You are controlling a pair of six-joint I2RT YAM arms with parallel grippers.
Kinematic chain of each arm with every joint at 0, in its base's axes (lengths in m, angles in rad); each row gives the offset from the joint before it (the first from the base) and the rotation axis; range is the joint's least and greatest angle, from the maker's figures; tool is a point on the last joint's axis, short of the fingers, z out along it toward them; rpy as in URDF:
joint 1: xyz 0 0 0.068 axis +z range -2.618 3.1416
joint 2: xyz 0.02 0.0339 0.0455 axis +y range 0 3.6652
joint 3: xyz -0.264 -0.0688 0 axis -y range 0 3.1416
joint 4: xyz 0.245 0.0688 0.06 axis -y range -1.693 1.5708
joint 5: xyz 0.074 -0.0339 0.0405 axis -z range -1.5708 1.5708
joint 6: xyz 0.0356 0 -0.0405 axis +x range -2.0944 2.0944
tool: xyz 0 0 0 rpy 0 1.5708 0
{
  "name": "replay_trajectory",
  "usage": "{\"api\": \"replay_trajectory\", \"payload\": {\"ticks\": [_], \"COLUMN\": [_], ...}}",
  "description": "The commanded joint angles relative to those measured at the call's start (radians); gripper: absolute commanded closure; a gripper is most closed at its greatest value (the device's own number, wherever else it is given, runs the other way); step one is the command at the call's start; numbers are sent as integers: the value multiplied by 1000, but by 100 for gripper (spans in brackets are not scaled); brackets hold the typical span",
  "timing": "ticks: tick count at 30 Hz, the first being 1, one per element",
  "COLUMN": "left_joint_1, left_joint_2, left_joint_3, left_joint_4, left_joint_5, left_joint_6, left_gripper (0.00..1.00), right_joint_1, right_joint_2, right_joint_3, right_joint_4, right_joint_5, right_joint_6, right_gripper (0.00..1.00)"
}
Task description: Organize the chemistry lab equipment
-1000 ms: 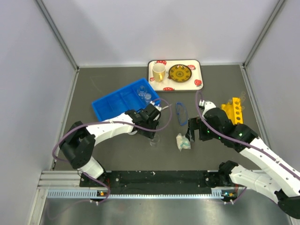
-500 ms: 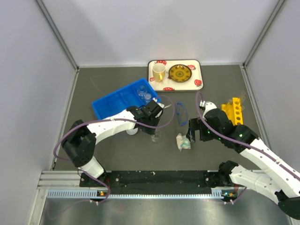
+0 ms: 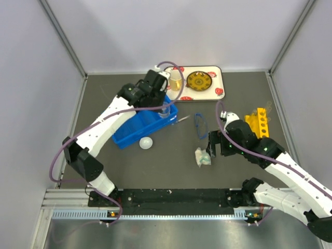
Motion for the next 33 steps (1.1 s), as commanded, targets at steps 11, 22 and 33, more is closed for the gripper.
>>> {"api": "replay_trajectory", "payload": {"ticks": [11, 22, 33], "left_joint_1": [349, 433, 476], "left_joint_2": [250, 468, 552], "left_joint_3": [112, 192, 204], "left_joint_4": [60, 146, 170], "left_joint_5": [108, 138, 133], "left_joint_6": [26, -8, -20], "left_gripper": [100, 100, 99], "right_joint_1": [5, 5, 5], "right_joint_2": [35, 96, 141], "right_joint_3": [25, 23, 34], "right_joint_4": [65, 116, 128], "right_joint_5": [-21, -50, -39], "right_joint_6": [-9, -3, -6], "right_gripper": [1, 1, 1]}}
